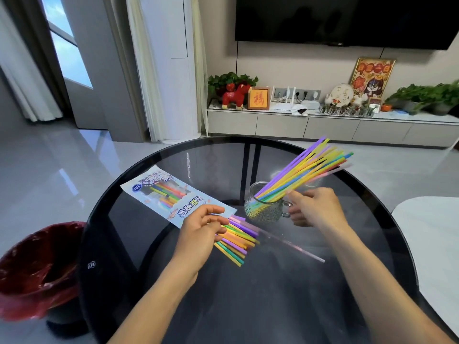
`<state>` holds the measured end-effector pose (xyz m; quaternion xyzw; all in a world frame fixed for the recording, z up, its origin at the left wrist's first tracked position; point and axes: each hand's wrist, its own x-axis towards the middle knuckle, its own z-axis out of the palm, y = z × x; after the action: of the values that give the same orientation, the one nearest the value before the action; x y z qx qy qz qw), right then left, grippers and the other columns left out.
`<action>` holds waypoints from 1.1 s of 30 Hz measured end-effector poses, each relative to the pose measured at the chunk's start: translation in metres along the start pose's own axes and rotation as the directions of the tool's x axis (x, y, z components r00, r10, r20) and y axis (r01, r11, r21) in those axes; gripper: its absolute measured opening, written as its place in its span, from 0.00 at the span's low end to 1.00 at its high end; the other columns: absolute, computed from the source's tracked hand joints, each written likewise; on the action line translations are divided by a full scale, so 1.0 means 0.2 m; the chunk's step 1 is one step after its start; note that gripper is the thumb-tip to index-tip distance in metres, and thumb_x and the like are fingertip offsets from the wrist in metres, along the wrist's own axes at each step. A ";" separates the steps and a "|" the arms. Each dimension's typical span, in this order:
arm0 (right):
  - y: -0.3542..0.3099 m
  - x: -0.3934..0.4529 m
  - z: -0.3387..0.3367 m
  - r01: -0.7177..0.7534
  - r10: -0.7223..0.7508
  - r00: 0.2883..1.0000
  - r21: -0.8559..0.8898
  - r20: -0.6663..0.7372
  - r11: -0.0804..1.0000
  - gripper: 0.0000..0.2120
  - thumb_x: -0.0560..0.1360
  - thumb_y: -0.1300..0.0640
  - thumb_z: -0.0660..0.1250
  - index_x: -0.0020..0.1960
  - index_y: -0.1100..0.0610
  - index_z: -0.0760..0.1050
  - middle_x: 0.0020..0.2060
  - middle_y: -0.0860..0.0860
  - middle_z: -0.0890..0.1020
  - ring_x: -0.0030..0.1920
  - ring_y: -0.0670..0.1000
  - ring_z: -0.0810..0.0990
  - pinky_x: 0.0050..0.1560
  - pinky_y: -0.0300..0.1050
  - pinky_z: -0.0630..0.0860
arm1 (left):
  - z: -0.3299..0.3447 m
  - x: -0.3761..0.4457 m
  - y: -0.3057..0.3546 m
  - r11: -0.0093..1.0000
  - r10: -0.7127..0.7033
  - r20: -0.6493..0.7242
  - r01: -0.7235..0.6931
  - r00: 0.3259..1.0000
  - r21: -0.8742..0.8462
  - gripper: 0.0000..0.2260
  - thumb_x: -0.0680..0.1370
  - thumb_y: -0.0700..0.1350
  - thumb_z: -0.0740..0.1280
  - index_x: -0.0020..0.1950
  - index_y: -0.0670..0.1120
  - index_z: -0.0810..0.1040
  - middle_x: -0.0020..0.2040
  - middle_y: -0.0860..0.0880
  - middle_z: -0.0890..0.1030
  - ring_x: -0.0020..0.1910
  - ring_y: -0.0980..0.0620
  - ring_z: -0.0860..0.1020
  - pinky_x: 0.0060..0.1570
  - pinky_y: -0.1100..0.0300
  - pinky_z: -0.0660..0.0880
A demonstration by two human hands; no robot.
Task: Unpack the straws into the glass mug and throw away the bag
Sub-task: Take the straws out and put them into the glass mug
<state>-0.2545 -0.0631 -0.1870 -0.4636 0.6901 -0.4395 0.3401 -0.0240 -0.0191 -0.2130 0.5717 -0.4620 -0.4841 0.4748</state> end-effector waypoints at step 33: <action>0.16 -0.18 0.40 0.475 -0.133 0.864 -0.701 0.485 0.531 0.14 0.81 0.47 0.56 0.53 0.56 0.72 0.53 0.56 0.81 0.53 0.61 0.80 0.42 0.48 0.69 | -0.04 0.00 -0.21 0.331 0.194 0.304 -0.354 0.933 0.875 0.23 0.81 0.56 0.58 0.76 0.56 0.61 0.77 0.59 0.62 0.75 0.57 0.57 0.71 0.54 0.60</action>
<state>-0.1831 -0.0469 -0.2447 -0.7554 0.6402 -0.0372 0.1346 -0.0124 -0.0135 -0.2542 0.6143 -0.7739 -0.0991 0.1176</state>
